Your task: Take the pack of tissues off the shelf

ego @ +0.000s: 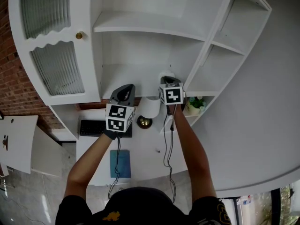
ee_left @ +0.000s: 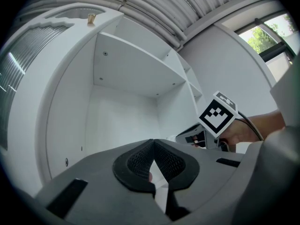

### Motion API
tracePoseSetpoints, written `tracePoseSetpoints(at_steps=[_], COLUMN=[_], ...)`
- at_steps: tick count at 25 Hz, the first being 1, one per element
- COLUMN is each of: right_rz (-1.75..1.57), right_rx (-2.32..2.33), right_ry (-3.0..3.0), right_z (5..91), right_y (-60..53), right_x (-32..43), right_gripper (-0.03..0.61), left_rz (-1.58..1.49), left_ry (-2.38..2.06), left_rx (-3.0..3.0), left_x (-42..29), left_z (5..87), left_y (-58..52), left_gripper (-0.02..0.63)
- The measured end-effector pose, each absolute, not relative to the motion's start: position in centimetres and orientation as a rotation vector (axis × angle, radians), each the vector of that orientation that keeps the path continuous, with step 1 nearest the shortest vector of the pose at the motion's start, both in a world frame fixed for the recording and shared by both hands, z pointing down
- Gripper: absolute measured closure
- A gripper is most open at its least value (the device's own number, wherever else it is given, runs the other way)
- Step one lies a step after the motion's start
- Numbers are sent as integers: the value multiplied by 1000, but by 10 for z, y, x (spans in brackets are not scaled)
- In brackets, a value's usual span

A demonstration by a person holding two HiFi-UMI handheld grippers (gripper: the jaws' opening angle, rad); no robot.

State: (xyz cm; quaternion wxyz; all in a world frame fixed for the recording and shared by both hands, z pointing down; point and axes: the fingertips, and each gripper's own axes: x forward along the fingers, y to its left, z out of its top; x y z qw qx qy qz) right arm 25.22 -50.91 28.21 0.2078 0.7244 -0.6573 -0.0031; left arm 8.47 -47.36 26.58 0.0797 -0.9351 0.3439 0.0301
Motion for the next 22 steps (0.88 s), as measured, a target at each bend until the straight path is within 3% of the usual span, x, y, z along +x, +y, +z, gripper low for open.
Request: tracePoseSetpoints(at_steps=[22], right_rz=[-157], right_rx=[2042], right_ry=[-2019], right_z=[240], right_y=[-437], right_x=[211], right_gripper=[568], left_rz=[129], left_ry=[968], left_rx=[-2782], left_x=[96], left_z=[262], left_y=[-447], left_gripper=[600])
